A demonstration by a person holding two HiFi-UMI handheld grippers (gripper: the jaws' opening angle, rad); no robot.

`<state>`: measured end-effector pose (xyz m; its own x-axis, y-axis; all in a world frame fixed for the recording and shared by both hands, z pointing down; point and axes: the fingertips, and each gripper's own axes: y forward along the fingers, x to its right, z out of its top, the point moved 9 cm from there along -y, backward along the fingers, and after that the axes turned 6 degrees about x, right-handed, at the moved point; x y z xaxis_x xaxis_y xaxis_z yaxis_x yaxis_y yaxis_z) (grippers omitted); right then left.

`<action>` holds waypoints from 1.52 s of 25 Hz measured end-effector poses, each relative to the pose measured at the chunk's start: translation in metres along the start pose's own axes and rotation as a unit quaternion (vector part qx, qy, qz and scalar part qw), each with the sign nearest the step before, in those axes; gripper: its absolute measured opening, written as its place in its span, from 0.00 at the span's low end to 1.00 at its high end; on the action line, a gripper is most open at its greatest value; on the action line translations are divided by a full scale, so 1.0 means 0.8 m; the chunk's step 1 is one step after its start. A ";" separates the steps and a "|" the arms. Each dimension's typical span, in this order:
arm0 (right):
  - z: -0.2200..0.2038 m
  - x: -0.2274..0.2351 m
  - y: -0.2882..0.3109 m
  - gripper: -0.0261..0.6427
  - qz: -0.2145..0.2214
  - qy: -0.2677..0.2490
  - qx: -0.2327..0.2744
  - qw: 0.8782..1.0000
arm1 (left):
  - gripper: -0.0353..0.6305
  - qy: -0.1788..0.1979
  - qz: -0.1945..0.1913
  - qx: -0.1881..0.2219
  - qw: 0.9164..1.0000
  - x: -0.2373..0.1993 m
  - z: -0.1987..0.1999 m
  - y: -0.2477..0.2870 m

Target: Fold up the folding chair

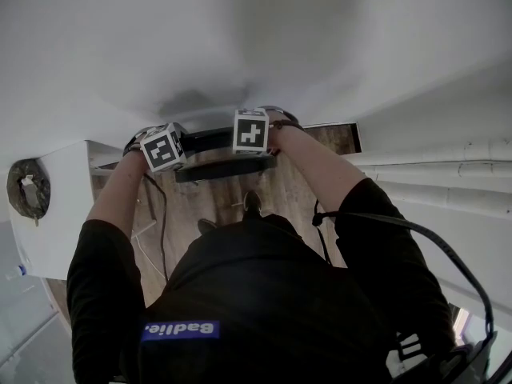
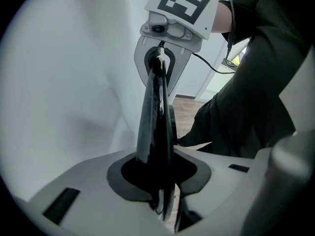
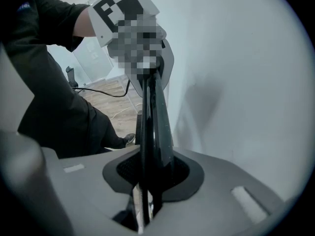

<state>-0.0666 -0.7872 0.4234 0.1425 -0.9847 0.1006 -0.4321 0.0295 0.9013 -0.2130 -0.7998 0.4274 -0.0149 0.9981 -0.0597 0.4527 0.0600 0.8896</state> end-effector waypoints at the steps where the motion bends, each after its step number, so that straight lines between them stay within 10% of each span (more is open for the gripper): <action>1: 0.000 0.002 -0.001 0.17 -0.012 -0.001 0.002 1.000 | 0.19 -0.004 0.008 0.002 1.000 -0.003 -0.001 -0.001; 22: -0.018 0.024 -0.001 0.43 -0.326 -0.076 0.033 0.942 | 0.34 -0.017 0.201 -0.008 0.979 -0.042 0.008 -0.020; 38: -0.007 0.061 0.012 0.47 -0.416 -0.037 -0.011 0.909 | 0.40 -0.081 0.317 -0.057 0.943 -0.077 0.025 -0.009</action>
<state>-0.0588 -0.8338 0.4394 0.3506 -0.6774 -0.6467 -0.1850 -0.7270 0.6612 -0.1978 -0.8622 0.4160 0.3674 0.8190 0.4408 0.2249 -0.5381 0.8123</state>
